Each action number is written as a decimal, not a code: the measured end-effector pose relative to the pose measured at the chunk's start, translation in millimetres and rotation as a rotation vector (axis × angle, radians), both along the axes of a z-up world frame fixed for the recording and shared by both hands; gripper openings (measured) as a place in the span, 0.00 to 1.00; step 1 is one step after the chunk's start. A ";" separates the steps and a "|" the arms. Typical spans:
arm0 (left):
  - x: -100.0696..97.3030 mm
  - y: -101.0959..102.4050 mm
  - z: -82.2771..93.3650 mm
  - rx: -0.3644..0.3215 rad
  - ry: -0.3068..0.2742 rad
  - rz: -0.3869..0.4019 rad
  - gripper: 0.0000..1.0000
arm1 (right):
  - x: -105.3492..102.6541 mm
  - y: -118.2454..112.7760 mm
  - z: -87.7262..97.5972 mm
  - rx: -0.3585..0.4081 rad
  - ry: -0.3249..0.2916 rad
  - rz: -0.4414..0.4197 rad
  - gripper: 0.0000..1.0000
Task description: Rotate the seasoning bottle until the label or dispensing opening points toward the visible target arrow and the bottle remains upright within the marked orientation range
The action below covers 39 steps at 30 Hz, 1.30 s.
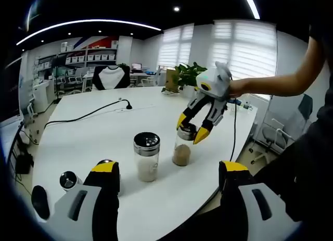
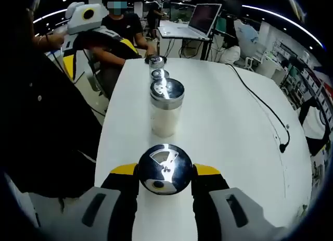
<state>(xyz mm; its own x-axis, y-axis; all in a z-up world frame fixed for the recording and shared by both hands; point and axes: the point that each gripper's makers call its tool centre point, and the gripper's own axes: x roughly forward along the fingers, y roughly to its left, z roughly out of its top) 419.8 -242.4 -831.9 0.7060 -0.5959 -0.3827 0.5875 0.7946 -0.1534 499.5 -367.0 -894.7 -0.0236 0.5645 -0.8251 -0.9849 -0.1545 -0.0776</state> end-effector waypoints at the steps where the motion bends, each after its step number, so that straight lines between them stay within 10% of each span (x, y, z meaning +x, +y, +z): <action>1: -0.4 3.0 0.2 0.001 -0.002 0.013 0.83 | -2.6 0.6 -0.4 -0.013 -0.009 0.058 0.37; 7: -2.1 16.1 -2.2 -0.005 0.004 0.063 0.83 | -1.7 2.2 -2.2 -0.054 0.005 0.073 0.38; 14: -1.3 23.1 -3.8 0.003 0.000 0.094 0.85 | 1.5 3.8 -3.0 -0.018 0.030 -0.154 0.38; 28: -0.2 18.2 -6.5 0.002 0.010 0.064 0.85 | 2.2 11.0 -2.1 0.046 0.022 -0.345 0.39; 39: 4.3 21.8 -0.5 0.026 -0.006 0.033 0.84 | -24.0 5.6 -6.8 -0.155 0.005 0.221 0.39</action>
<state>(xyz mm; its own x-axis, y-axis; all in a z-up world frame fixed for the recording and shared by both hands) 424.1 -220.6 -832.4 0.7274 -0.5622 -0.3935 0.5619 0.8171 -0.1287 475.6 -361.4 -901.5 -0.1364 0.4123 -0.9008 -0.9264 -0.3752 -0.0315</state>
